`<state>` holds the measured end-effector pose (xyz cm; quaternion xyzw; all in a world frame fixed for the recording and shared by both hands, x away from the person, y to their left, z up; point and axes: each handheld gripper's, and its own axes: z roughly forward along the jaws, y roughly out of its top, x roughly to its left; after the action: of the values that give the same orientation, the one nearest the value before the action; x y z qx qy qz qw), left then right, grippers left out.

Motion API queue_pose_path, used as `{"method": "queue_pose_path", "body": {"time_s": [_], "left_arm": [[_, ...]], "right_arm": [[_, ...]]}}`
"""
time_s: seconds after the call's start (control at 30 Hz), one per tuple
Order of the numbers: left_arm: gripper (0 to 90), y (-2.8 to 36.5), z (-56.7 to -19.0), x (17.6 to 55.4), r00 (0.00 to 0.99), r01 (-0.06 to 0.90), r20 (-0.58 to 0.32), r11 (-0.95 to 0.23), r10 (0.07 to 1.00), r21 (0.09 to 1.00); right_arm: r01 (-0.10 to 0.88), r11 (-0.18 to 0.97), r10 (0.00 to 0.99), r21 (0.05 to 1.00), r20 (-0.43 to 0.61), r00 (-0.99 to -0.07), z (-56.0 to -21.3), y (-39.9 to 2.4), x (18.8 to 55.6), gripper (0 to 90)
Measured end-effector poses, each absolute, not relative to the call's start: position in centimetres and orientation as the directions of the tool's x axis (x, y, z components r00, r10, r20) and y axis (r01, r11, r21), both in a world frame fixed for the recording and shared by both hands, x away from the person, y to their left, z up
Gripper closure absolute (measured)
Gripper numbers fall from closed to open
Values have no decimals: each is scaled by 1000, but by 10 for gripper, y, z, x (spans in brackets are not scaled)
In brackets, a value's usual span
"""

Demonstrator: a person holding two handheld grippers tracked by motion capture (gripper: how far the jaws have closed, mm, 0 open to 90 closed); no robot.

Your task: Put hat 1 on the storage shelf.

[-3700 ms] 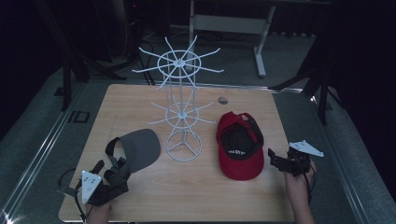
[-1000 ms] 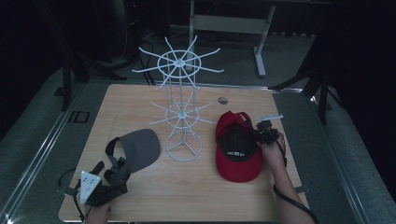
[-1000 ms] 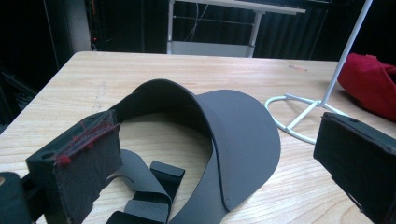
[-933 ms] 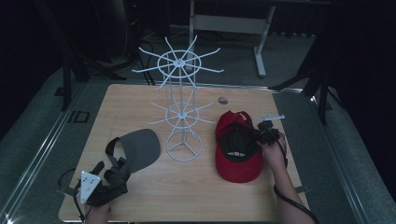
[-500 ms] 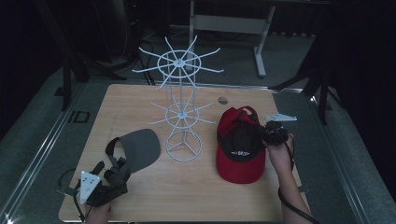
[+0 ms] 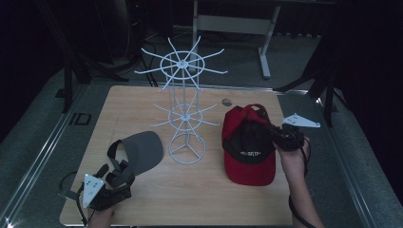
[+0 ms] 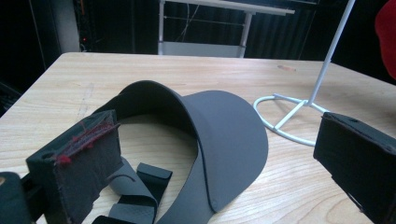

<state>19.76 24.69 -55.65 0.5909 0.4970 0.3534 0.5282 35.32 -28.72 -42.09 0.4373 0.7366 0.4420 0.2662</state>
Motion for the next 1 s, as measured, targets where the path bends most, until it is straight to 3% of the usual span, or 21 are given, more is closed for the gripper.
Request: {"method": "queue_pose_path", "body": {"time_s": [0.27, 0.83, 1.0], "left_arm": [[10, 238, -550, 194, 285, 243, -99, 28, 953, 970], [10, 192, -493, 189, 482, 253, -214, 99, 850, 962], [10, 183, -477, 189, 493, 234, -162, 49, 855, 971]], "right_arm": [[337, 228, 869, 914, -35, -494, -396, -285, 328, 843], [252, 196, 836, 948, -28, -547, -356, -283, 293, 843], [244, 175, 819, 954, -3, -573, -352, -278, 283, 843]]}}
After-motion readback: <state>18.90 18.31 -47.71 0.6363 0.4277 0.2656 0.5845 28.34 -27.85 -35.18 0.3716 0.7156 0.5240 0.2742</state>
